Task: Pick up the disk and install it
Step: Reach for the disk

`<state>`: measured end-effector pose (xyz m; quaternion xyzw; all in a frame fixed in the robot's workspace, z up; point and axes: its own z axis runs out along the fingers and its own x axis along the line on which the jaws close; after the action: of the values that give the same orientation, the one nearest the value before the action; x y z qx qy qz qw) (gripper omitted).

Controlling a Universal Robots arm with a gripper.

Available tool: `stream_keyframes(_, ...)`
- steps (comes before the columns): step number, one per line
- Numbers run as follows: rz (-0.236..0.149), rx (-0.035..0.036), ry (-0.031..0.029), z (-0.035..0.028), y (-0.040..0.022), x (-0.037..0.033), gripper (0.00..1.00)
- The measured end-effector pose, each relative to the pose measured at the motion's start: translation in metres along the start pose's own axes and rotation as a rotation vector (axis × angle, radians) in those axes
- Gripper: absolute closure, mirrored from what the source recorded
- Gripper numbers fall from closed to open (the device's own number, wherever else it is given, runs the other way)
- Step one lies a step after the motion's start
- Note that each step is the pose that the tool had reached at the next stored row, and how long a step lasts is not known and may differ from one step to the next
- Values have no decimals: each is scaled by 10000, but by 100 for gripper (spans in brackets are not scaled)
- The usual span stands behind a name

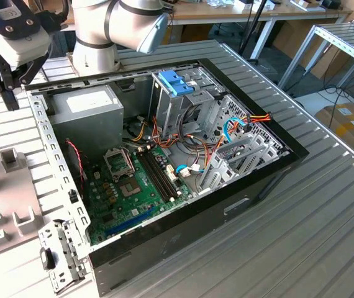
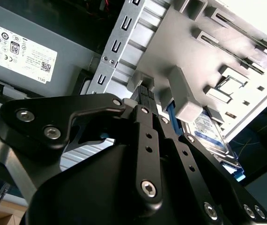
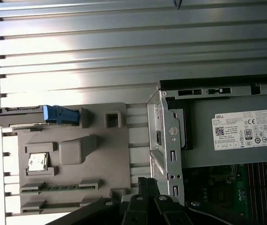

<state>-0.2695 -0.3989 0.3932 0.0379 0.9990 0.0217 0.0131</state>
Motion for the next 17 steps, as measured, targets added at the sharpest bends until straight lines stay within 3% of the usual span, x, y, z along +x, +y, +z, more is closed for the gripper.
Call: stream_keyframes(17, 0, 0, 0, -5, -14, 189, 89)
